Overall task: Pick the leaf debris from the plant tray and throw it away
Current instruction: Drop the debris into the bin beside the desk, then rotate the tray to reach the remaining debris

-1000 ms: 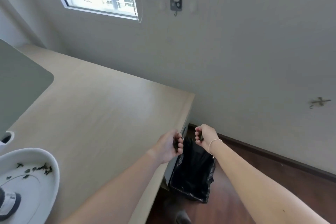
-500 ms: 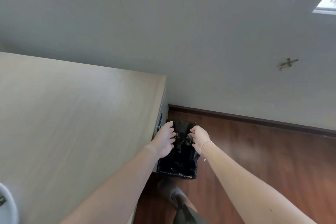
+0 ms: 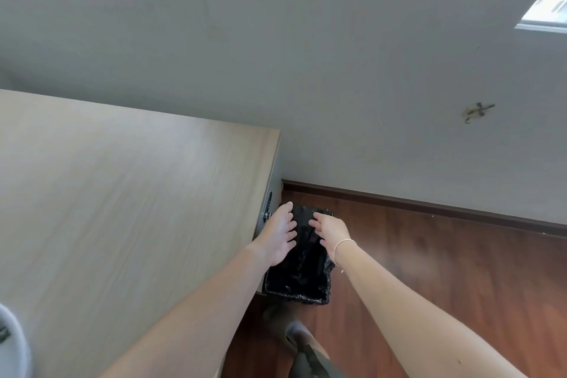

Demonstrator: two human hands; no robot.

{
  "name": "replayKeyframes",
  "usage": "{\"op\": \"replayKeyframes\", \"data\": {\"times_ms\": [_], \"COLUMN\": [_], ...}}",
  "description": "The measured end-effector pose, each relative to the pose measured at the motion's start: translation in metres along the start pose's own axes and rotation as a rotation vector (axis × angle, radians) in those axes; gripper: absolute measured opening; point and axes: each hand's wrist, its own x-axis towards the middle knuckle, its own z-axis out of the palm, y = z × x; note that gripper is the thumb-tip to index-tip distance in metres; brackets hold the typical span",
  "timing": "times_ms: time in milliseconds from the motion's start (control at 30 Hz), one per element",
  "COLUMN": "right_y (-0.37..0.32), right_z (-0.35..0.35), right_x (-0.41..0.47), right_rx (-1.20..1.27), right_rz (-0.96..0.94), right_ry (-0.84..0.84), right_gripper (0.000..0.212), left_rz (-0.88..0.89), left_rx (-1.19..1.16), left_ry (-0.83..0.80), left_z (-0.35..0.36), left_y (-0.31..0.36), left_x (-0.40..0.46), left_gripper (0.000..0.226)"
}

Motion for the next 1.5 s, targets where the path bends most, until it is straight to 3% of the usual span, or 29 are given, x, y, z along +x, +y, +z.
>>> {"op": "replayKeyframes", "data": {"times_ms": [233, 433, 900, 1167, 1500], "right_y": [-0.009, -0.009, -0.05, -0.079, -0.002], "right_z": [0.018, 0.008, 0.034, 0.135, 0.3], "right_x": [-0.032, -0.029, -0.051, -0.09, -0.167], "right_rx": [0.076, -0.008, -0.11, -0.244, -0.567], "right_rz": [-0.087, -0.196, -0.335, -0.453, -0.436], "right_ry": [-0.122, 0.014, -0.05, -0.244, -0.678], "right_gripper": [0.047, 0.049, 0.053, 0.052, 0.049], "left_rz": [0.022, 0.035, 0.176, 0.316, 0.442], "left_rx": [0.007, 0.047, 0.008, -0.211, -0.66], "left_ry": [-0.006, 0.015, 0.106, 0.305, 0.644], "left_z": [0.011, 0.005, -0.019, -0.106, -0.234], "left_y": [-0.002, 0.002, 0.032, 0.041, -0.035], "left_x": [-0.009, -0.016, -0.055, -0.107, -0.226], "left_gripper": [0.065, 0.068, 0.061, 0.06, 0.064]}}
